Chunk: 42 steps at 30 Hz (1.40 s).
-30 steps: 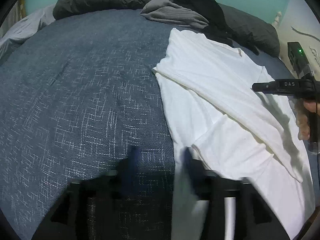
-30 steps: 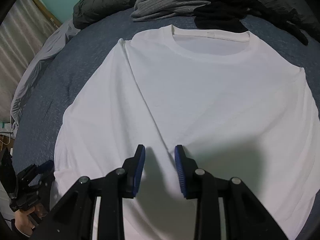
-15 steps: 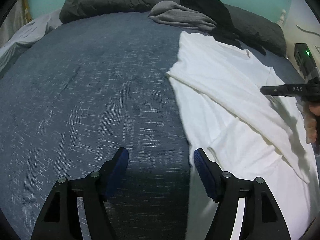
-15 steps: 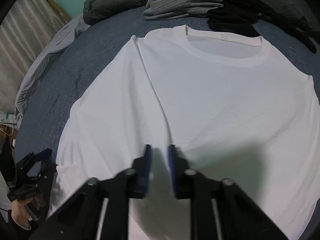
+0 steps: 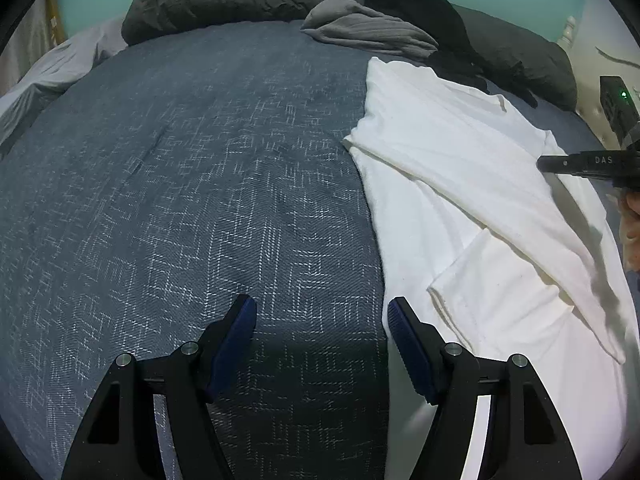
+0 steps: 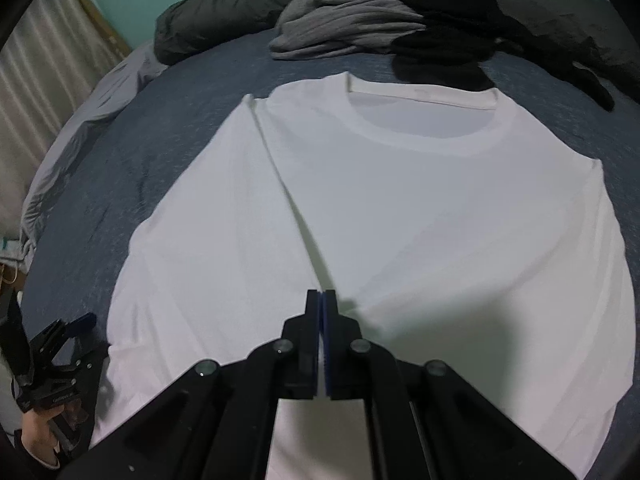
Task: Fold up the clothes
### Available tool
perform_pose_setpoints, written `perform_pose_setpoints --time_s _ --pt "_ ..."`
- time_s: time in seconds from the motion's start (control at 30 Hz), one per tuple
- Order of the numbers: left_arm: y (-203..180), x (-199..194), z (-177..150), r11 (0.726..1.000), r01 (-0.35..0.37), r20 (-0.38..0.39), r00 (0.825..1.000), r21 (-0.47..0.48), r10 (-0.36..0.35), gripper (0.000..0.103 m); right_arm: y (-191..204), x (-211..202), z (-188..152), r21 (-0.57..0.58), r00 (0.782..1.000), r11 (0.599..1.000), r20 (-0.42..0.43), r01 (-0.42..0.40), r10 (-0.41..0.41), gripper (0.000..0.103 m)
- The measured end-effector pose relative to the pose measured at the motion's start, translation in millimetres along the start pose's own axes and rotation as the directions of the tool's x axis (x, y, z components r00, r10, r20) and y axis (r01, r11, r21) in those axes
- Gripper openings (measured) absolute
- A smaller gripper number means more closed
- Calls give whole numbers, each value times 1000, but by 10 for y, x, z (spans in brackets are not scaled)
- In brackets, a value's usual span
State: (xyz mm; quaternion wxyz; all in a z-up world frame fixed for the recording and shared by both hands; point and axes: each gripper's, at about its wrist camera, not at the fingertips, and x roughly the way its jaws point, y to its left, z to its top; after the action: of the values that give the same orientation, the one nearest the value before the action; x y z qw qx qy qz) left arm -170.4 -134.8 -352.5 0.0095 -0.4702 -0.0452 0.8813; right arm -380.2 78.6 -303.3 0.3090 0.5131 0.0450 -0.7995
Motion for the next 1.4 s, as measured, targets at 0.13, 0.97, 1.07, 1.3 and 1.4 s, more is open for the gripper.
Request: perform_pose_setpoints --time_s 0.13,0.97,1.07,1.3,1.4 --pt "0 16 -4 1000 0 -2 1000 -2 0 73 -58 10 0 23 1000 999 2 29 -29 1" --pt "75 31 23 1000 15 -7 1000 -7 -15 73 165 515 542 60 998 997 -18 -58 59 2" --pt "79 40 36 1000 17 -8 1000 -5 -17 73 91 490 529 75 999 996 5 -39 38 0" --pt "38 -10 -12 1000 16 -6 1000 -3 -16 73 -338 47 381 209 997 977 78 -35 19 2" --pt "19 32 28 1000 17 -7 1000 -5 -17 73 -428 -199 189 205 996 977 77 -58 43 7"
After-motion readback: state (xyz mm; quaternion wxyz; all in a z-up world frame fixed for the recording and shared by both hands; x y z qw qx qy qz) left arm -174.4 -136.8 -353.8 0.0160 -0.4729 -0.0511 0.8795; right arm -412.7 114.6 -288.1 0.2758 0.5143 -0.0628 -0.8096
